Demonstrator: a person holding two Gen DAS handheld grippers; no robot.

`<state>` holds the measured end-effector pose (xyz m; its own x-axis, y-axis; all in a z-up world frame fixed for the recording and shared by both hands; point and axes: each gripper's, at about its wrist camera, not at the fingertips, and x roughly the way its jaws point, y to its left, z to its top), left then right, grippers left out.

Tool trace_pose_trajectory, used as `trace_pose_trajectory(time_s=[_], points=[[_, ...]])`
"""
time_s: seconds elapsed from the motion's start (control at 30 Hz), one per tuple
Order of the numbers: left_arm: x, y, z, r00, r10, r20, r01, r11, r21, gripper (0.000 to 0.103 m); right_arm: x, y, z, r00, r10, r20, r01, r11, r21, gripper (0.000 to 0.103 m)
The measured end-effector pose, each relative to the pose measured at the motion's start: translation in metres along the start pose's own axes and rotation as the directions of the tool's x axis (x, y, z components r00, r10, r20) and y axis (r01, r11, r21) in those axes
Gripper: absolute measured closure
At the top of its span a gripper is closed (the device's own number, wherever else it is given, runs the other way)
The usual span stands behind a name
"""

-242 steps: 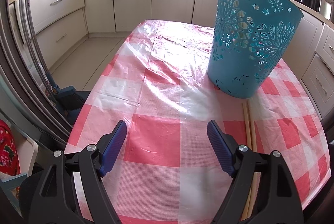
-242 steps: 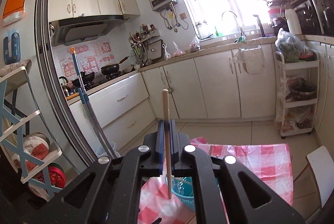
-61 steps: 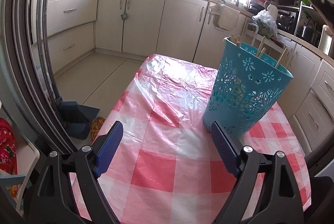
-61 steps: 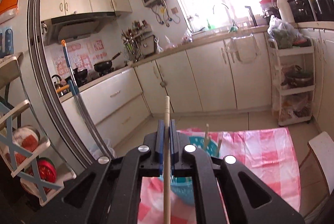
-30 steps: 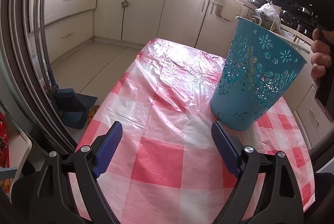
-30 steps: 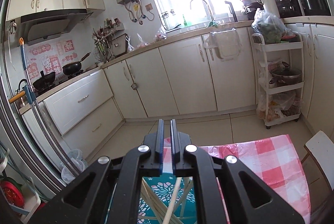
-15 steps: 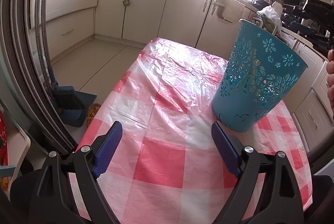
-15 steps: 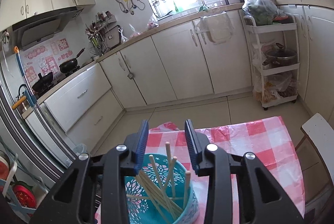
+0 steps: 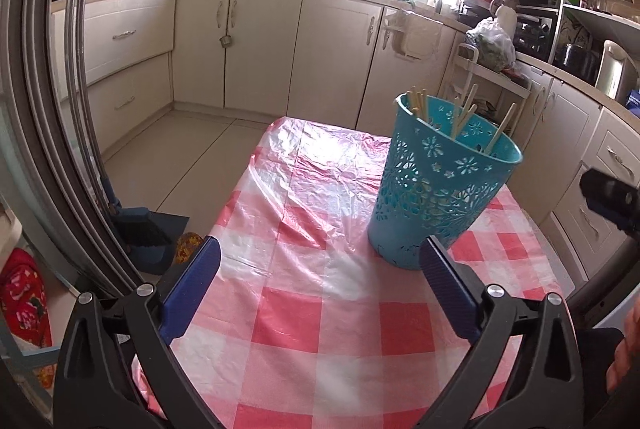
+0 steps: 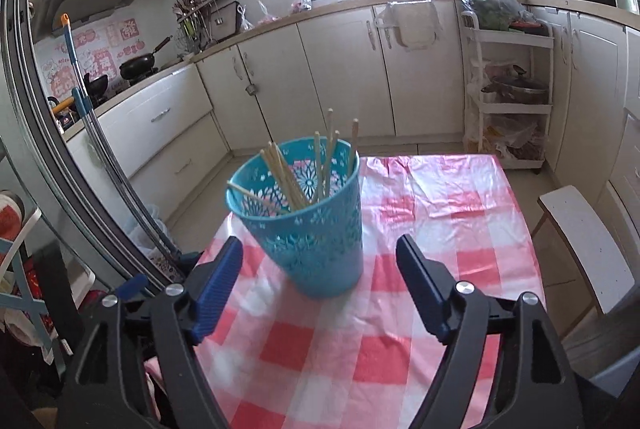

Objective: Organize utensils

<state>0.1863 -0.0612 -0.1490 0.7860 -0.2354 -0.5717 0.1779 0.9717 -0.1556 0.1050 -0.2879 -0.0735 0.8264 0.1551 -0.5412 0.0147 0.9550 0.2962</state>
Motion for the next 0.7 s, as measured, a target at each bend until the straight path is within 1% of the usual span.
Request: trace_pose_trajectory(time_s=[0.1,0.2,0.3,0.37,0.47,0.5,0.63,0.7], points=[[-0.020,-0.008,0.008,1.000,0.020,0.005,-0.020,0.999,0.029,0.007,-0.011,0.002,-0.007,1.000,-0.030,-0.008,0.030,1.000,0.008,0.012],[-0.040,-0.017,0.015,0.999,0.053,-0.006,-0.053,0.996,0.066,0.007,-0.025,0.004,-0.012,0.999,-0.045,-0.014,0.046,0.999,0.020,0.008],[-0.058,-0.026,0.022,0.995,0.093,-0.021,-0.090,0.990,0.109,0.007,-0.042,0.008,-0.014,0.997,-0.074,-0.021,0.075,0.997,0.019,0.007],[-0.072,-0.034,0.026,0.993,0.100,-0.057,-0.090,0.984,0.156,0.007,-0.054,0.012,-0.015,0.996,-0.087,-0.018,0.087,0.996,0.020,0.007],[-0.093,-0.045,0.031,0.984,0.128,-0.121,-0.102,0.974,0.205,0.007,-0.077,0.017,-0.018,0.995,-0.104,-0.007,0.104,0.994,0.034,0.007],[-0.101,-0.047,0.030,0.984,0.137,-0.117,-0.110,0.970,0.216,0.007,-0.084,0.019,-0.021,0.994,-0.109,-0.005,0.109,0.993,0.037,0.007],[-0.149,-0.050,0.028,0.984,0.173,-0.040,-0.160,0.962,0.219,0.007,-0.120,0.036,-0.030,0.994,-0.109,0.017,0.108,0.993,0.040,0.007],[-0.166,-0.049,0.026,0.981,0.193,-0.032,-0.182,0.961,0.210,0.007,-0.134,0.046,-0.037,0.994,-0.104,0.021,0.103,0.994,0.039,0.007]])
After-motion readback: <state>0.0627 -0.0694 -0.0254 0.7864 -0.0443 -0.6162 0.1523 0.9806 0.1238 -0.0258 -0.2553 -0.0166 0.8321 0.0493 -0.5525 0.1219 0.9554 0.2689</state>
